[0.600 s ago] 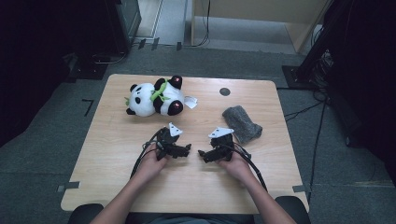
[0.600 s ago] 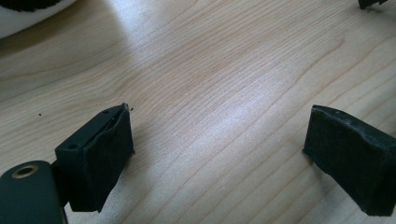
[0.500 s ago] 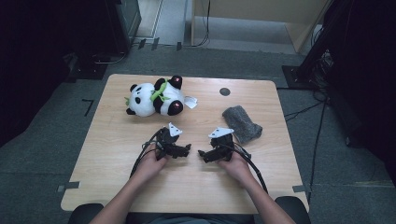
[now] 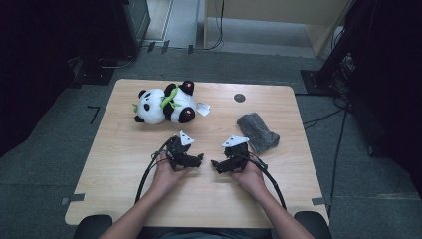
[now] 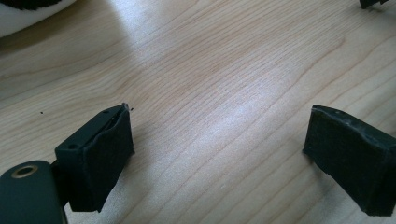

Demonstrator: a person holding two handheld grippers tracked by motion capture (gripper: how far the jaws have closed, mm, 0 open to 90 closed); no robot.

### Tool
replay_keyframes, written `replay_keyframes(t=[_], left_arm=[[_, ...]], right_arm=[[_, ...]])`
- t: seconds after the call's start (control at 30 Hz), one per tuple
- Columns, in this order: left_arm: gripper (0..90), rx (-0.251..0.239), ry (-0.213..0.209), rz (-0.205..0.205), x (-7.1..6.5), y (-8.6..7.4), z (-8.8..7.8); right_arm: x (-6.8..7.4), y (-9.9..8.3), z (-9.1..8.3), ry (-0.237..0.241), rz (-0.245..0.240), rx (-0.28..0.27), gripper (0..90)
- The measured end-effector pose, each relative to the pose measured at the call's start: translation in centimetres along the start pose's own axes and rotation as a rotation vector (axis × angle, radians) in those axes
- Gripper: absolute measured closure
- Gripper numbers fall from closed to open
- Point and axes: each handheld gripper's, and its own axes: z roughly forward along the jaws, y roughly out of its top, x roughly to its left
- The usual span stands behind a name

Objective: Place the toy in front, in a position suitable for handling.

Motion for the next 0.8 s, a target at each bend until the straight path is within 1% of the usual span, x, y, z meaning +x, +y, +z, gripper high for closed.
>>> replay_keyframes(t=[0.13,0.3,0.37,0.5,0.6,0.7,0.73,0.77,0.8], left_arm=[[7.7,-0.001,-0.018,0.019,0.12,-0.07,-0.06],[8.9,-0.001,-0.029,0.030,0.24,-0.09,-0.18],[16.0,-0.006,-0.033,0.032,0.34,-0.06,-0.33],[16.3,-0.006,-0.036,0.035,0.43,-0.02,-0.30],[16.5,0.005,-0.040,0.037,0.47,0.11,-0.32],[17.1,0.004,-0.061,0.031,0.66,0.18,-0.43],[19.3,-0.003,-0.074,0.025,0.78,0.21,-0.59],[24.2,-0.010,-0.084,0.025,0.87,0.24,-0.72],[24.2,-0.025,-0.092,0.026,0.92,0.29,-0.86]], right_arm=[[0.00,0.00,0.00,0.000,0.000,0.000,0.3],[0.00,0.00,-0.01,0.000,0.001,0.000,0.4],[-0.01,0.00,-0.01,0.000,0.001,0.000,0.4],[-0.01,0.00,0.00,0.000,0.001,0.000,0.4],[-0.01,0.00,0.00,0.000,0.001,0.000,0.4],[0.00,0.00,-0.01,-0.001,0.002,0.000,0.4],[0.00,0.00,-0.01,-0.001,0.002,0.000,0.4],[0.01,0.00,-0.01,-0.002,0.003,0.000,0.5],[0.01,0.00,-0.01,-0.002,0.003,0.000,0.5]])
